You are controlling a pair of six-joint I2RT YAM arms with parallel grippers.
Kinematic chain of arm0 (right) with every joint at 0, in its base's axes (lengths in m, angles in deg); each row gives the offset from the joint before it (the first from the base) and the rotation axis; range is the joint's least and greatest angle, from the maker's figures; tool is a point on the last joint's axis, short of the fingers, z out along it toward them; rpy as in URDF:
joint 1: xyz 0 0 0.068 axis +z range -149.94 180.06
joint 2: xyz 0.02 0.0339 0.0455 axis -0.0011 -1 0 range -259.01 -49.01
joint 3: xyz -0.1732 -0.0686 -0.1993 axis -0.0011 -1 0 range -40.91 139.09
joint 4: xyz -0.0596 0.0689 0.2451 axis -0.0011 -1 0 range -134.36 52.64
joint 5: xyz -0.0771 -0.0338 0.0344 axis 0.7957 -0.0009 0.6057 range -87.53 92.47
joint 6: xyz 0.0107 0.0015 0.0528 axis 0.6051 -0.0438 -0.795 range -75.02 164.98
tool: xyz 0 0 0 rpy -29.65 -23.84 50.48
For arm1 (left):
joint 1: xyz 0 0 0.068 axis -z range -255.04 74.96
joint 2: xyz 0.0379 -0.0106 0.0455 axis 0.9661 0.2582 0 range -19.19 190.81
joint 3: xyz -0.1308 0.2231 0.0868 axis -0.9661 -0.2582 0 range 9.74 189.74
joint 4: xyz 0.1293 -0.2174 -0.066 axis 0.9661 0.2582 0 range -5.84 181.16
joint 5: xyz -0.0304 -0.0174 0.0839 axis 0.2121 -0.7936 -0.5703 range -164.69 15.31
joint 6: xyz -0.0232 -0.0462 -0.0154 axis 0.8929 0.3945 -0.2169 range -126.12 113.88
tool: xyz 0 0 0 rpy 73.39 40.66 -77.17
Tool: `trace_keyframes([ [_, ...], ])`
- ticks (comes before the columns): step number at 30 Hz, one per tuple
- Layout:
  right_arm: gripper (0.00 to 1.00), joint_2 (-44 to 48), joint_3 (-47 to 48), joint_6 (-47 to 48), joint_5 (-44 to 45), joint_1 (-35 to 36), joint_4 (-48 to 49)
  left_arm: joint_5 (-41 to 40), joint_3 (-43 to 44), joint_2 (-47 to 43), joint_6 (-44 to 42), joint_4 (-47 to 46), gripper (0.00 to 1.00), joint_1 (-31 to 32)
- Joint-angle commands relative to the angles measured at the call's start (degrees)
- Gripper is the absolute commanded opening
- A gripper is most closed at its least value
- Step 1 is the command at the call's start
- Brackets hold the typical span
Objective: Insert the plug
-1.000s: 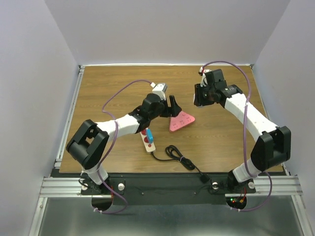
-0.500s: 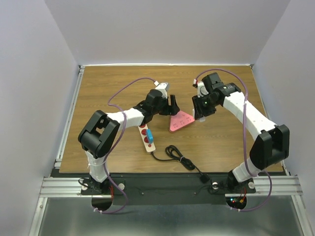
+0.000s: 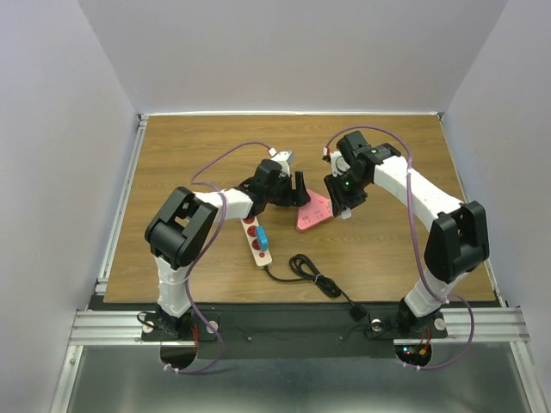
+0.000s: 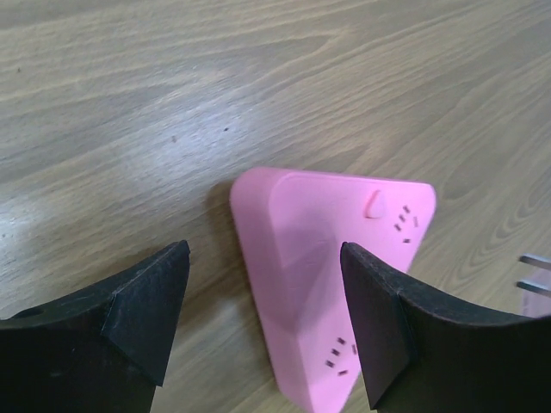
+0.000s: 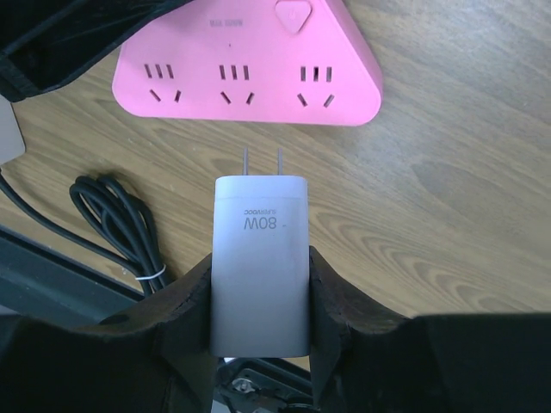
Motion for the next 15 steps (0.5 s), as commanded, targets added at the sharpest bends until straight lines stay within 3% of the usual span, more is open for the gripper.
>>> trace_keyframes([
  [1, 0.00, -1.8, 3.0, 1.4, 0.7, 0.9, -0.1, 3.4, 1.9, 0.6, 0.2, -1.8, 0.81, -0.8],
  [15, 0.00, -6.5, 4.0, 0.8, 5.3, 1.3, -0.8, 13.8, -0.8, 4.4, 6.0, -10.5, 0.79, -2.2],
])
